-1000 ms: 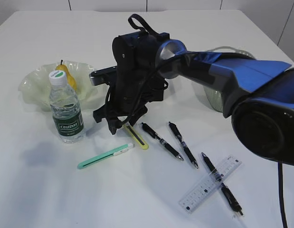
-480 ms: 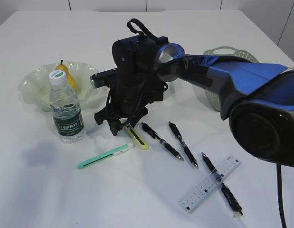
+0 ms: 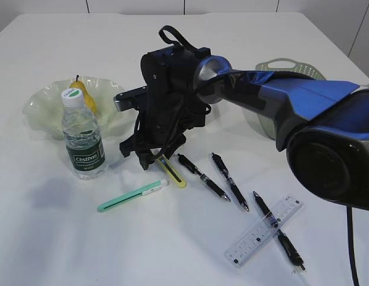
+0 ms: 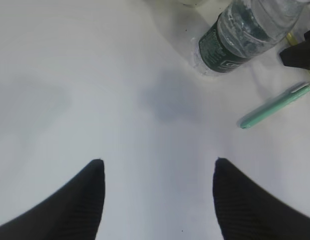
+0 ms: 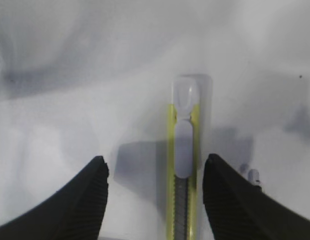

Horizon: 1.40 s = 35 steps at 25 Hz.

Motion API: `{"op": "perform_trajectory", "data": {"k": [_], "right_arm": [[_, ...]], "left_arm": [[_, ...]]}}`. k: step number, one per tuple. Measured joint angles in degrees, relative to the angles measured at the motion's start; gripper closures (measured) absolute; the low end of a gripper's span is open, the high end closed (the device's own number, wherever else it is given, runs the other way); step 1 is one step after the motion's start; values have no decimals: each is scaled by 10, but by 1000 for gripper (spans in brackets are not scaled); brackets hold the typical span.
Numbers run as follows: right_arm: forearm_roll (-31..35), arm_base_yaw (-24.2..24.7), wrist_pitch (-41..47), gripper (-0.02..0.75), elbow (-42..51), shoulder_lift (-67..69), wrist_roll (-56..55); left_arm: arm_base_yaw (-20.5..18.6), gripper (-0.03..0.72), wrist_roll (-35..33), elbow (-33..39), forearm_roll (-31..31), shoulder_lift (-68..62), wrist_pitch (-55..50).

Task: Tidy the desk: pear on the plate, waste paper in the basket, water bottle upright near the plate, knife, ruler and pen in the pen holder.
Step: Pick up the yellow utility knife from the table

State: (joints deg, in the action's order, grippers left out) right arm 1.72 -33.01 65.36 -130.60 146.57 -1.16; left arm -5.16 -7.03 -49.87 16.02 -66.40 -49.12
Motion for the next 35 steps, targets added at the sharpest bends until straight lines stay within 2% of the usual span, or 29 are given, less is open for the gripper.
{"op": "perform_trajectory", "data": {"k": [29, 32, 35], "right_arm": [[-2, 0, -2, 295, 0, 7, 0], [-2, 0, -2, 346, 0, 7, 0], [-2, 0, -2, 455, 0, 7, 0]], "left_arm": [[0, 209, 0, 0, 0, 0, 0], [0, 209, 0, 0, 0, 0, 0], [0, 209, 0, 0, 0, 0, 0]]}}
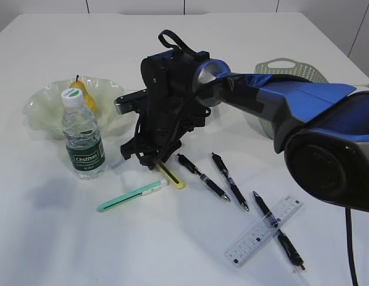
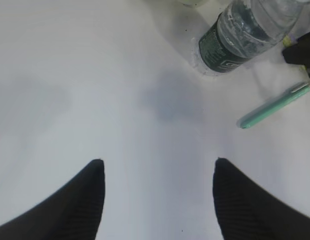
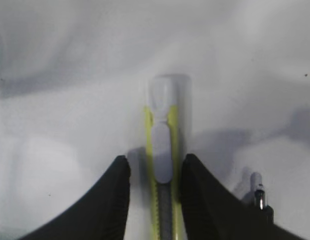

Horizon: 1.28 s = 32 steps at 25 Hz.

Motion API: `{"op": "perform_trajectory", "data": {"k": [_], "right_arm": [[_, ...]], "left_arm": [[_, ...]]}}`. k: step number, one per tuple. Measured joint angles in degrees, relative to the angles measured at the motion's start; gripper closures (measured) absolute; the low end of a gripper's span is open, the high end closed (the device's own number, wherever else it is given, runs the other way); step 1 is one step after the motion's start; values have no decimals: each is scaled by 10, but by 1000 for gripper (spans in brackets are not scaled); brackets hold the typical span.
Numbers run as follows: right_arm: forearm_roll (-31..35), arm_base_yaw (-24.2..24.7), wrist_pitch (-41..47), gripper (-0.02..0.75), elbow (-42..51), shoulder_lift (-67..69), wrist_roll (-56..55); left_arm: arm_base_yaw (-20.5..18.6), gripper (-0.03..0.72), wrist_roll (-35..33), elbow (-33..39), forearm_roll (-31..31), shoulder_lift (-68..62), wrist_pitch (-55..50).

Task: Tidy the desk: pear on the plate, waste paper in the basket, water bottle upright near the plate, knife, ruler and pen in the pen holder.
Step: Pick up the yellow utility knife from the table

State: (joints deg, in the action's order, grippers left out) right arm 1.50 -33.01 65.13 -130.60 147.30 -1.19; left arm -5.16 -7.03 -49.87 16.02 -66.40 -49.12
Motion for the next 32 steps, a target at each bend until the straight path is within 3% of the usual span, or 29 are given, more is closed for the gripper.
{"op": "perform_trajectory", "data": {"k": [3, 6, 20, 32], "right_arm": [[0, 0, 0, 575, 0, 0, 0], [0, 0, 0, 615, 0, 0, 0], [-7, 1, 44, 624, -30, -5, -1], [10, 61, 55, 624, -46, -92, -1]], "left_arm": [[0, 209, 0, 0, 0, 0, 0], [0, 209, 0, 0, 0, 0, 0], [0, 209, 0, 0, 0, 0, 0], [0, 209, 0, 0, -2, 0, -10]]}}
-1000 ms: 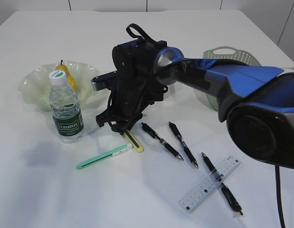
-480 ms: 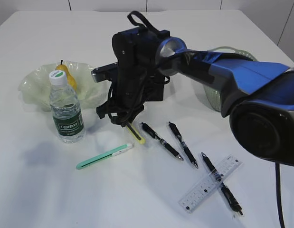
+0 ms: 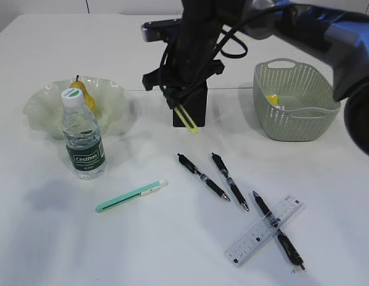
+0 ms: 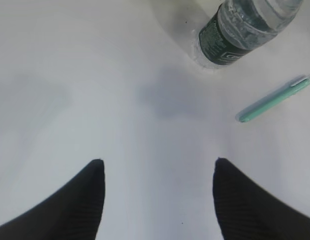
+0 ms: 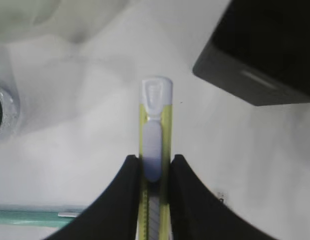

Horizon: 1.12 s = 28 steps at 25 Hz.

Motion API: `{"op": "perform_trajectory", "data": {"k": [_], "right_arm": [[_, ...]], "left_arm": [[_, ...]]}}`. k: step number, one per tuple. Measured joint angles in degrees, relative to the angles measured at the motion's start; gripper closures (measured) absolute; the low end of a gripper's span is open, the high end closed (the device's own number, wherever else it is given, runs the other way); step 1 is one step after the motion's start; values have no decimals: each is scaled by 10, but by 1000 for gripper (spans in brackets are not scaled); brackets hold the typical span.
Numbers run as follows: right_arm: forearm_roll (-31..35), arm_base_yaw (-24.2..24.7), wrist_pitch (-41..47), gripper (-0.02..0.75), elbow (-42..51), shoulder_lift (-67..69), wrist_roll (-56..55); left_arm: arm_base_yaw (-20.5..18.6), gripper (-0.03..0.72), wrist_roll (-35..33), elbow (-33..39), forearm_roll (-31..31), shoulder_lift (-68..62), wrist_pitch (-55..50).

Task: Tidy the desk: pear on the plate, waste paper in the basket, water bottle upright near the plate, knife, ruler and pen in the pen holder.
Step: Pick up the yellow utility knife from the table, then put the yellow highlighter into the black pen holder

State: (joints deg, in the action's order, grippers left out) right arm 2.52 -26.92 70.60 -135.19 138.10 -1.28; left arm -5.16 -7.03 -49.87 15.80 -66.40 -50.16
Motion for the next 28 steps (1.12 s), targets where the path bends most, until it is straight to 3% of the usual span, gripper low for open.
{"op": "perform_trajectory", "data": {"k": [6, 10, 14, 21, 28], "right_arm": [[21, 32, 6, 624, 6, -61, 2], [74, 69, 7, 624, 51, -116, 13], [87, 102, 8, 624, 114, -167, 20], [90, 105, -1, 624, 161, -195, 34], [56, 105, -113, 624, 162, -189, 37]], "left_arm": [[0, 209, 0, 0, 0, 0, -4], [0, 209, 0, 0, 0, 0, -9], [0, 210, 0, 0, 0, 0, -15], [0, 210, 0, 0, 0, 0, -16], [0, 209, 0, 0, 0, 0, -16]]}}
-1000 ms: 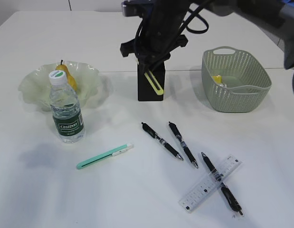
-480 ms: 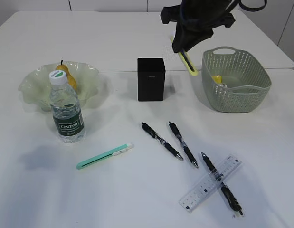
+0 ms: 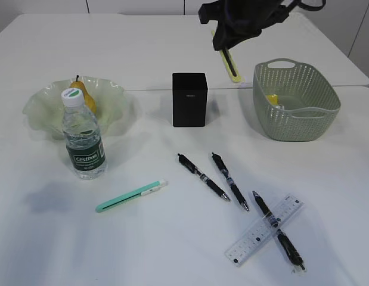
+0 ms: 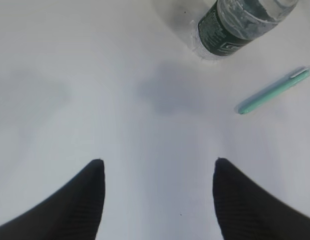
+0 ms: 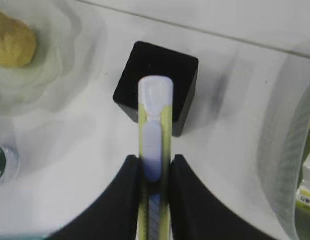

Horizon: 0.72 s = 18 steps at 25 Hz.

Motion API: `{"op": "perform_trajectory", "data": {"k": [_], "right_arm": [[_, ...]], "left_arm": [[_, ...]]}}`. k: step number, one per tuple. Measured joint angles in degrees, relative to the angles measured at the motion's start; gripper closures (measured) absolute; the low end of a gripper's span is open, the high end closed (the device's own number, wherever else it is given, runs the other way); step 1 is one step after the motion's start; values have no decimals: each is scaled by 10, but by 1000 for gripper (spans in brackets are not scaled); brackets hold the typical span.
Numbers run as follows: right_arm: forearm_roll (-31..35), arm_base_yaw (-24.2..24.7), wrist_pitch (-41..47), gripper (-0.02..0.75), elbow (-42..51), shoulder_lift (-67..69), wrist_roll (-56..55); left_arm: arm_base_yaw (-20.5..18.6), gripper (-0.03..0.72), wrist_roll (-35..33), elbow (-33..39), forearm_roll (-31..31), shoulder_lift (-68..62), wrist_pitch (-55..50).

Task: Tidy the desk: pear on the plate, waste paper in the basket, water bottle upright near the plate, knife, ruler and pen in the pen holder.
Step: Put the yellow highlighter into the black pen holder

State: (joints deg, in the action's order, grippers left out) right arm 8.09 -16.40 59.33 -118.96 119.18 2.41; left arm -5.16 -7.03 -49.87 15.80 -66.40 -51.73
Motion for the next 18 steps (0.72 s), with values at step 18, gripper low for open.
{"op": "perform_trajectory", "data": {"k": [18], "right_arm": [[27, -8, -314, 624, 3, 106, 23]], "left_arm": [[0, 211, 0, 0, 0, 0, -12]]}}
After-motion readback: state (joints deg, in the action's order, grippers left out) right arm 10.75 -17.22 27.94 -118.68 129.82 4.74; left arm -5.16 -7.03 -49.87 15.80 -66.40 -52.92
